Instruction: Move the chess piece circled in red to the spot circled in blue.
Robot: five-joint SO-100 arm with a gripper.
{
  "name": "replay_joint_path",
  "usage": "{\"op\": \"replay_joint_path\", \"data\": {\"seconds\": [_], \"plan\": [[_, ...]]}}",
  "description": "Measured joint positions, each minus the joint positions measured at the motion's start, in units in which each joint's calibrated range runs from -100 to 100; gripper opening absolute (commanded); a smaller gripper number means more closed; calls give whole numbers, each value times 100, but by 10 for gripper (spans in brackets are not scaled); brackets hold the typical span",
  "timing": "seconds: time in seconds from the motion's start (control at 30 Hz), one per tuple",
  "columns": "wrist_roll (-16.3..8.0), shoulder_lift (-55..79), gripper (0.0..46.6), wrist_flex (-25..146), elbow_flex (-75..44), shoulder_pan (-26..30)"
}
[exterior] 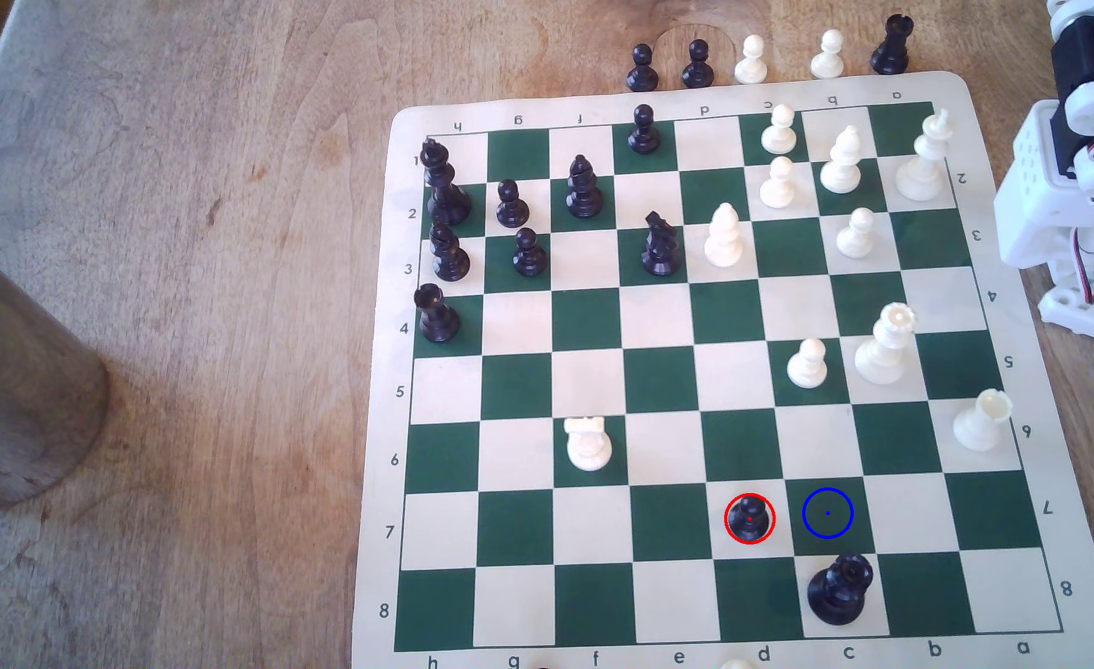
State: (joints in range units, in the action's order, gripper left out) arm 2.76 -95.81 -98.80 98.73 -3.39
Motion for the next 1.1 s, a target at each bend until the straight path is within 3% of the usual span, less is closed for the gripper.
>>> {"op": "replay_joint_path", "data": {"seconds": [0.23, 0.57, 0.8, 0.93, 1.1], "plan": [[20, 0, 2, 725, 0, 52], [24, 0, 2, 4438, -1103, 162], [5, 8, 2, 5538, -1681, 265], [5, 8, 2, 7315, -2124, 280], [-176, 17, 2, 9219, -2594, 295]]}}
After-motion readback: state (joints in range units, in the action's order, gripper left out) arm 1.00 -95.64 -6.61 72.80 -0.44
